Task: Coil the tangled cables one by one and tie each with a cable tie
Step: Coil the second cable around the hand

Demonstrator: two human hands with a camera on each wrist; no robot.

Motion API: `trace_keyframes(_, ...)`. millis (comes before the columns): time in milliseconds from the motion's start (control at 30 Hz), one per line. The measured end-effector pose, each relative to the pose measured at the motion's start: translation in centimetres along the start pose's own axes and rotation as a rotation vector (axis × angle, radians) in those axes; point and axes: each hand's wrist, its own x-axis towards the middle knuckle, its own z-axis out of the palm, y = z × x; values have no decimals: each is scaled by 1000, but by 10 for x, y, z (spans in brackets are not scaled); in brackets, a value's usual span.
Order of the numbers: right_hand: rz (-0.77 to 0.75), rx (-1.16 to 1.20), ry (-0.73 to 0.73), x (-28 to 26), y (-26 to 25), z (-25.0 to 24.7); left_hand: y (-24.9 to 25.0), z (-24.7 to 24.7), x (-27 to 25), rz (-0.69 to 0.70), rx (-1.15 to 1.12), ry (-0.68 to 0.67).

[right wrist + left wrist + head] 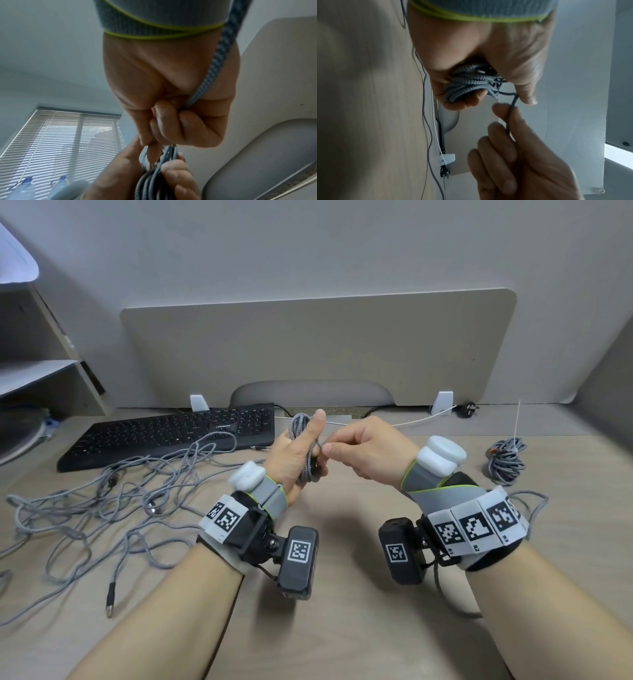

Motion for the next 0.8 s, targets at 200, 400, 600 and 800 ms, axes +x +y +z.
trace_keyframes(200, -3, -80, -11, 1, 0, 14, 7, -9, 4, 83, -15, 108)
trace_keyframes(400, 49, -83, 15, 4, 6, 9, 18, -19, 8, 170, -96, 126)
trace_keyframes(600, 125, 35, -8, 6, 14, -4, 37, -35, 10, 251, -155, 176)
trace_keyframes(800, 192, 98, 14, 7, 24, -16, 55, -59, 11, 133, -312, 162)
